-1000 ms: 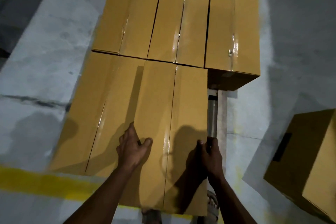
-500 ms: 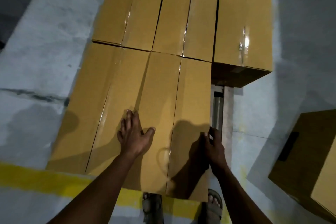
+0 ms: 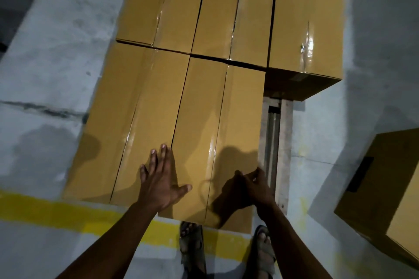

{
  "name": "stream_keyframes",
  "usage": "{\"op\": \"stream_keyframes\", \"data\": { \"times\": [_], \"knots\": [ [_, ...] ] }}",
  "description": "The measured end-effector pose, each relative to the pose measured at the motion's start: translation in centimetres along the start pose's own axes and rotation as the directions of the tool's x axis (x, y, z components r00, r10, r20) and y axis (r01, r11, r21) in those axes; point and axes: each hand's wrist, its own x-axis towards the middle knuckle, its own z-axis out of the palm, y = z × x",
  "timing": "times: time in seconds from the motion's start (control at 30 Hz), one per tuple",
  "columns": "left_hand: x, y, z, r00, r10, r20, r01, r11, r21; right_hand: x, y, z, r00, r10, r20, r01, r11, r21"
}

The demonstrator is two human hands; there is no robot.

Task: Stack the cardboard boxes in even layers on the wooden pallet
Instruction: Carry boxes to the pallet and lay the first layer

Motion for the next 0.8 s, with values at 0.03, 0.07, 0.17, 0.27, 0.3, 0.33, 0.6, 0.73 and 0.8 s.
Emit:
{"op": "stream_keyframes", "data": {
  "times": [0.03,0.07,0.17,0.27,0.3,0.33,0.6,0.73,0.8],
  "knots": [
    [-0.9,-0.5,0.2,1.000,0.016,0.015,-0.017,0.999,0.030,-0.3,1.4,0.2,1.000,0.018,0.010,-0.018,0.999,-0.027],
    [-1.8,-1.1,0.5,0.999,0.035,0.030,-0.036,0.998,0.058,0.2,3.7,0.2,0.999,0.048,0.016,-0.048,0.998,-0.039],
    [-4.2,-2.8,1.6,0.995,0.096,0.028,-0.099,0.985,0.142,1.6,10.5,0.4,0.986,0.156,0.060,-0.157,0.988,0.012],
    [-5.2,-4.4,2.3,0.988,0.151,0.042,-0.157,0.963,0.220,-1.6,8.3,1.1,0.983,0.183,0.019,-0.183,0.982,0.052],
    [-5.2,-4.6,2.3,0.986,0.163,0.042,-0.168,0.956,0.241,-2.3,7.8,1.2,0.973,0.229,0.023,-0.230,0.972,0.050],
    [-5.1,-4.7,2.3,0.985,0.166,0.038,-0.170,0.951,0.257,-2.6,7.6,1.2,0.955,0.295,0.028,-0.296,0.954,0.042],
    [-5.2,-4.6,2.4,0.986,0.168,0.010,-0.163,0.935,0.315,-1.8,9.3,1.5,0.983,0.180,-0.030,-0.180,0.984,-0.008],
    [-5.2,-4.6,2.5,0.985,0.170,0.002,-0.162,0.934,0.317,0.4,12.0,1.2,0.987,0.152,-0.043,-0.155,0.984,-0.085],
    [-5.1,-4.5,2.6,0.985,0.172,-0.019,-0.157,0.936,0.315,-0.3,10.5,1.4,0.991,0.111,-0.075,-0.119,0.986,-0.117]
  ]
}}
